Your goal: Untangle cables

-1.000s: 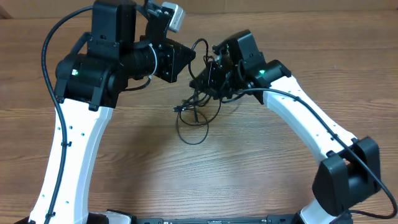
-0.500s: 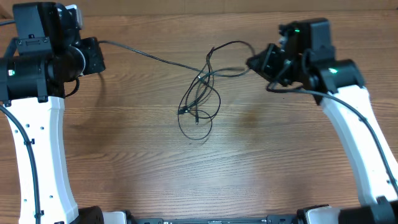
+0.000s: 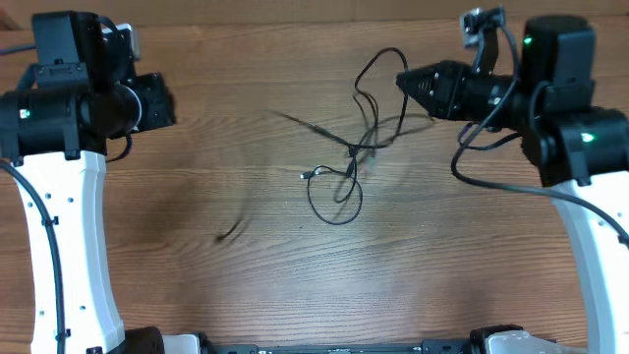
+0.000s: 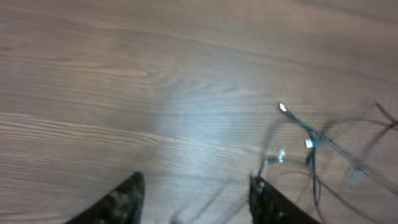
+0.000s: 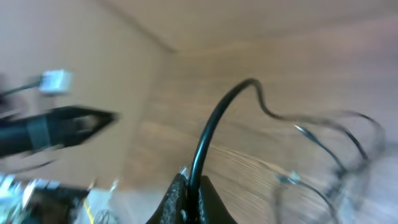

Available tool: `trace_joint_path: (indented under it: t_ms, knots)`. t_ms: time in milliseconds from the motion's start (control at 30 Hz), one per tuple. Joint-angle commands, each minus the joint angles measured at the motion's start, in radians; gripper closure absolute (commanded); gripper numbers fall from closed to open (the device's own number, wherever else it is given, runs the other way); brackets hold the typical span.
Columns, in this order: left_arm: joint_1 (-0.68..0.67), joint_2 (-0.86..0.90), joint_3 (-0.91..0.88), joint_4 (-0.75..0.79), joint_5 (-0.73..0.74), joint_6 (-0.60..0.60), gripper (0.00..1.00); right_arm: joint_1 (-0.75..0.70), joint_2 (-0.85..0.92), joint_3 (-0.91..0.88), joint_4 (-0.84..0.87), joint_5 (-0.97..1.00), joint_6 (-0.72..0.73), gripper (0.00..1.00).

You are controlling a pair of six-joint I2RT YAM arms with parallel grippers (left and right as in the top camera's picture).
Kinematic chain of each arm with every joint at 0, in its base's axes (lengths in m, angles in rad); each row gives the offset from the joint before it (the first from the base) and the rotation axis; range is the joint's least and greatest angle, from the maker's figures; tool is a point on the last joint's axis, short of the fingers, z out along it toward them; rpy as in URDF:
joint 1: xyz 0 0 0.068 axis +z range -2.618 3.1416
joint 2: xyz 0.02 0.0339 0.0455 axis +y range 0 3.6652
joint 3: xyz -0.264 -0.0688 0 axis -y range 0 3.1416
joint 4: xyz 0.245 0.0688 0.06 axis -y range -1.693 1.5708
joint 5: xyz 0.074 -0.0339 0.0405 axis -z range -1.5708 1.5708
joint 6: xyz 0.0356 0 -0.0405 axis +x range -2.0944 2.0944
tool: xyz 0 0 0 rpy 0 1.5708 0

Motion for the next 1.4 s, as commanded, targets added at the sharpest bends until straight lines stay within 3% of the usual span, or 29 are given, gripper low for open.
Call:
trace_joint_path:
  t_ms: [0, 100, 233, 400, 467, 567, 767, 933, 1100, 1133, 1200, 1267, 1300, 1367]
  knots:
    - [-0.045, 0.003, -0.034, 0.003, 0.077, 0.063, 0.30, -0.006, -0.034, 0.074, 0.043, -0.134, 0.010, 0.96]
    - [-0.092, 0.028, -0.035, 0.019, 0.098, 0.100, 0.28, -0.006, -0.034, 0.114, 0.105, -0.151, 0.087, 0.96]
    - [-0.177, 0.068, -0.035, 0.078, 0.249, 0.202, 0.28, -0.006, -0.034, 0.179, 0.145, -0.063, 0.196, 0.96]
    - [-0.287, 0.141, -0.035, 0.117, 0.471, 0.363, 0.29, -0.016, -0.034, 0.295, 0.089, 0.124, 0.213, 0.96]
    - [-0.348, 0.187, -0.035, 0.113, 0.562, 0.483, 0.28, -0.025, -0.034, 0.351, 0.031, 0.234, 0.201, 0.96]
    - [-0.411, 0.245, -0.035, 0.102, 0.558, 0.577, 0.26, -0.045, -0.034, 0.381, 0.006, 0.236, 0.184, 0.96]
    - [-0.487, 0.381, -0.035, 0.158, 0.575, 0.586, 0.25, -0.067, -0.033, 0.382, -0.051, 0.236, 0.183, 0.96]
    - [-0.551, 0.508, -0.035, 0.256, 0.746, 0.677, 0.26, -0.067, -0.031, 0.381, -0.081, 0.237, 0.183, 0.96]
    - [-0.583, 0.597, -0.035, 0.347, 0.736, 0.672, 0.28, -0.067, -0.027, 0.381, -0.093, 0.237, 0.183, 0.96]
    - [-0.584, 0.608, -0.035, 0.354, 0.736, 0.663, 0.32, -0.067, -0.027, 0.381, -0.100, 0.237, 0.183, 0.96]
    - [-0.583, 0.618, -0.034, 0.359, 0.737, 0.651, 0.51, -0.067, -0.025, 0.381, -0.112, 0.238, 0.179, 0.96]
    - [-0.571, 0.612, -0.021, 0.351, 0.735, 0.624, 0.88, -0.067, -0.019, 0.380, -0.145, 0.267, 0.177, 0.96]
    - [-0.560, 0.604, -0.007, 0.340, 0.731, 0.603, 0.95, -0.067, -0.014, 0.380, -0.164, 0.288, 0.177, 0.96]
    - [-0.519, 0.569, 0.060, 0.299, 0.671, 0.509, 0.96, -0.068, -0.004, 0.380, -0.203, 0.340, 0.178, 0.96]
